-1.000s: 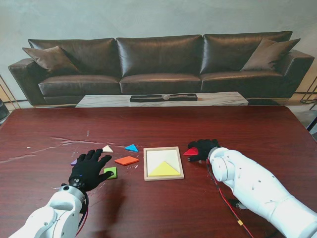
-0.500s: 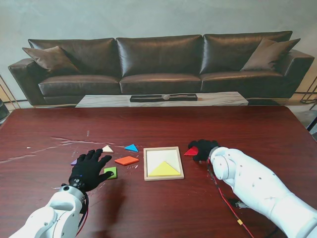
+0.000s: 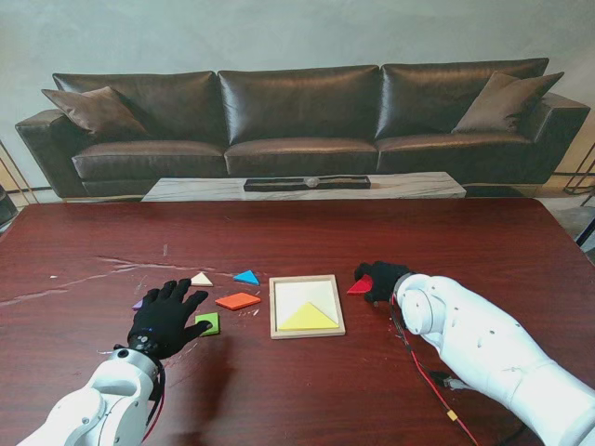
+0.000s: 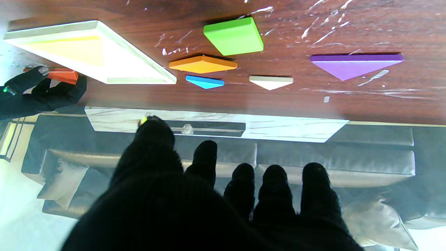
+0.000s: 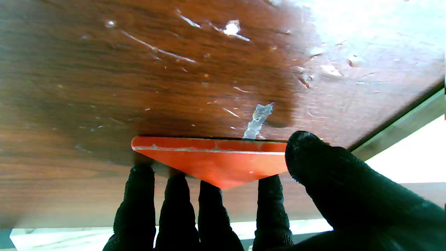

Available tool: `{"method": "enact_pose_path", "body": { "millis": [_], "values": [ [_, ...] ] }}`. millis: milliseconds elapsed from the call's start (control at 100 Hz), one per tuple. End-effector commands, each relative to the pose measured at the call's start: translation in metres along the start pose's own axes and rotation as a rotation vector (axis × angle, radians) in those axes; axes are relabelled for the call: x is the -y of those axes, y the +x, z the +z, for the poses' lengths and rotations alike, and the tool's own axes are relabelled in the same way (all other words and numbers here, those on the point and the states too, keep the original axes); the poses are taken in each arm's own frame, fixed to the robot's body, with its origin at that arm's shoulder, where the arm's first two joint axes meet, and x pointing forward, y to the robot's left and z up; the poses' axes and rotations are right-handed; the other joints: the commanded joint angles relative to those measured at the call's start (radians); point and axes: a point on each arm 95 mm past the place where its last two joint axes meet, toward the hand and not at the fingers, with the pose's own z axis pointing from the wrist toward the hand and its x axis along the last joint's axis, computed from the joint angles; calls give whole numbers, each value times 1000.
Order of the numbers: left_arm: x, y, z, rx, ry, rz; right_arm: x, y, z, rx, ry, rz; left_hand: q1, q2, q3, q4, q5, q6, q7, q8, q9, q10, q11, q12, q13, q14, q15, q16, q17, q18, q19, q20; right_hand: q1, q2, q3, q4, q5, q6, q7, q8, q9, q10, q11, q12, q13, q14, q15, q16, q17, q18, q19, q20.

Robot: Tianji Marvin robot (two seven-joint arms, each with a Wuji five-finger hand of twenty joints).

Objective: Assemble the tangram pieces into a square

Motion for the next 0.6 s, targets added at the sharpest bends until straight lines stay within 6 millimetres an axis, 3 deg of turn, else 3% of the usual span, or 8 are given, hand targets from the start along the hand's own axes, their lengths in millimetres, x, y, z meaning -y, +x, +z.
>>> {"method": "enact_pose_path", "body": {
  "millis": [0,240,400,590],
  "values": [
    [-1,-1,-2,6,-1,-1,51,-1,-1,2,118,-4,32,33,-12,46,-7,-5,-3,8,-25,7,3,2,5,-11,2,2,-4,2,-10,-1,23,-35,29,-19,-7,21,44,22,102,-46,227,100,158,-86,170,62,40,-39,22,27],
    [1,-1,-2,11,2,1,63,0,-2,-16,148,-65,34,29,-12,47,-8,-4,-4,8,-25,8,4,2,6,-10,3,3,-4,4,-9,-1,42,-55,56,-21,-32,42,45,54,40,-44,319,128,146,-102,245,106,47,-66,59,58],
    [2,-1,-3,11,4,4,72,1,-1,-24,169,-104,37,24,-11,48,-8,-4,-3,8,-25,9,4,2,6,-9,3,3,-4,5,-9,-1,54,-71,76,-21,-35,60,37,122,17,-42,435,170,175,-110,337,163,55,-67,112,94],
    [2,0,-3,14,7,7,79,2,1,-36,176,-126,43,17,-9,50,-7,-5,-2,9,-26,8,4,2,8,-8,4,4,-3,4,-8,-1,74,-86,101,-20,-31,73,109,254,18,-65,599,286,242,-139,505,266,84,-60,201,151]
  ]
}}
